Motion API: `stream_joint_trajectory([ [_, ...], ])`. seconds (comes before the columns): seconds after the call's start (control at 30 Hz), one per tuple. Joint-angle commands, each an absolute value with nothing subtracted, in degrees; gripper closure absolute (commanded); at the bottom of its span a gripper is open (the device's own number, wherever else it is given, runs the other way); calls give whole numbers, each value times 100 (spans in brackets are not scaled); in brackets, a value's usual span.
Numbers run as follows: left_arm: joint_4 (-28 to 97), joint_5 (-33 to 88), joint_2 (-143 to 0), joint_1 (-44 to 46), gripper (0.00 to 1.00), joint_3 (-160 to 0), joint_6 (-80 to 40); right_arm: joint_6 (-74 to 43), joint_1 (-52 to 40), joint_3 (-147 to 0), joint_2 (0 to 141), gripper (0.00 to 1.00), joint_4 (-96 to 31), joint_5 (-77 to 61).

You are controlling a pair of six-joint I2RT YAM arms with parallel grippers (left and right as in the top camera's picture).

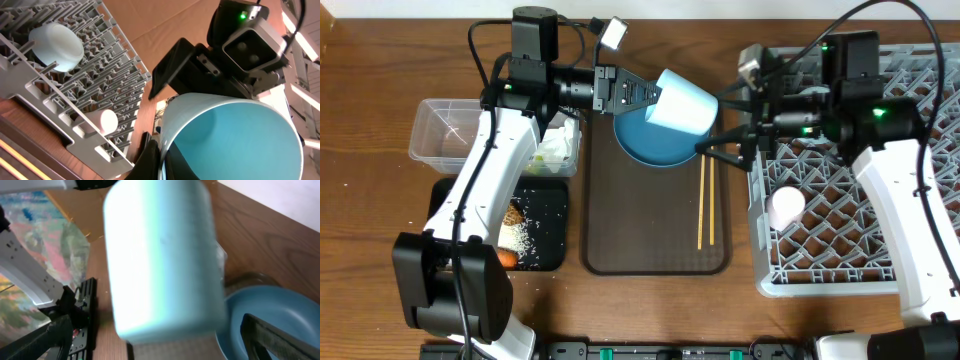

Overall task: Sort waste into correct bins and load items into the dishwasher rack
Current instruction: 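Lift the light-blue cup and tilt it toward the right gripper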

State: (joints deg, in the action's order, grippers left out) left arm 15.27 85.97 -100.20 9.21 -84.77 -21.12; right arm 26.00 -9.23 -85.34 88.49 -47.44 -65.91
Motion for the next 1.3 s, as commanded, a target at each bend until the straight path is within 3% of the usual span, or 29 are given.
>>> stream_joint_trajectory([
  [0.0,1509,8652,-10053,926,94,-8497,-2045,2689,-1133,-8499,8851,1,-4657,-6753],
  [0.17,1507,8652,-10053,926,94,-8497,-2045,2687,-1275,-8501,8851,4,-4488,-6751],
  [0.47,1509,8652,-10053,926,94,-8497,-2045,2687,-1284,-8501,8851,18,-4274,-6755],
  [1.27,1509,8650,-10053,926,94,-8497,-2043,2687,-1284,-8499,8851,29,-3760,-6729],
])
